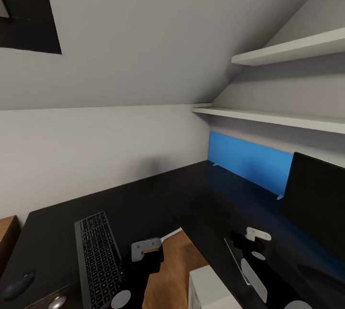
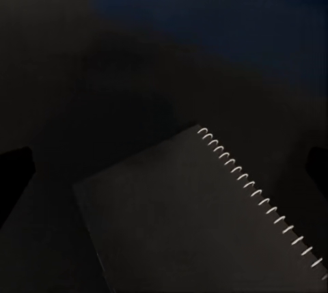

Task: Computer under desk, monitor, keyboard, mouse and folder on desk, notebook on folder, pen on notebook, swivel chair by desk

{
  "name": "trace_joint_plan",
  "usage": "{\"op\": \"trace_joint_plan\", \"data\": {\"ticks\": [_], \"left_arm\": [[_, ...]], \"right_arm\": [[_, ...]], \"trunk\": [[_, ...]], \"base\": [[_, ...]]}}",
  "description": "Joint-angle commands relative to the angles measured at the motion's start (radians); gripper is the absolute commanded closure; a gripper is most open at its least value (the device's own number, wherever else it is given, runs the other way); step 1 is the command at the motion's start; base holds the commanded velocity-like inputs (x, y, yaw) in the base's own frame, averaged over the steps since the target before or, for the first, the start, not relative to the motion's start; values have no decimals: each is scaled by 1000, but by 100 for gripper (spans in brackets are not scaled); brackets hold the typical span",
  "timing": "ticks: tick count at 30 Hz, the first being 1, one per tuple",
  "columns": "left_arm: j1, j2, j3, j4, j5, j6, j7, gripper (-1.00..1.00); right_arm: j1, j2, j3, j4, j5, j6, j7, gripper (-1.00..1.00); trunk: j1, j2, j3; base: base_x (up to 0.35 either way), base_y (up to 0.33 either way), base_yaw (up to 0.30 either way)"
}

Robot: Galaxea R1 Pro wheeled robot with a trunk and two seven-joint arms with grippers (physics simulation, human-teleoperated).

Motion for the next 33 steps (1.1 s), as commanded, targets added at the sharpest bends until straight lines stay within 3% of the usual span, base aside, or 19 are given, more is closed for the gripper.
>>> {"op": "trace_joint_plan", "data": {"ticks": [1, 24, 33], "left_arm": [[-1, 0, -2, -1, 6, 3, 8, -100], [-1, 0, -4, -2, 6, 3, 8, -100], [-1, -1, -8, 4, 8, 7, 8, -100]], "right_arm": [[-3, -2, 8, 4, -8, -1, -9, -100], [-55, -6, 6, 84, -7, -9, -8, -100], [-64, -6, 6, 97, -7, -9, -8, -100]], "trunk": [[4, -8, -5], [92, -169, -77], [92, -169, -77]], "base": [[0, 0, 0], [0, 0, 0], [0, 0, 0]]}}
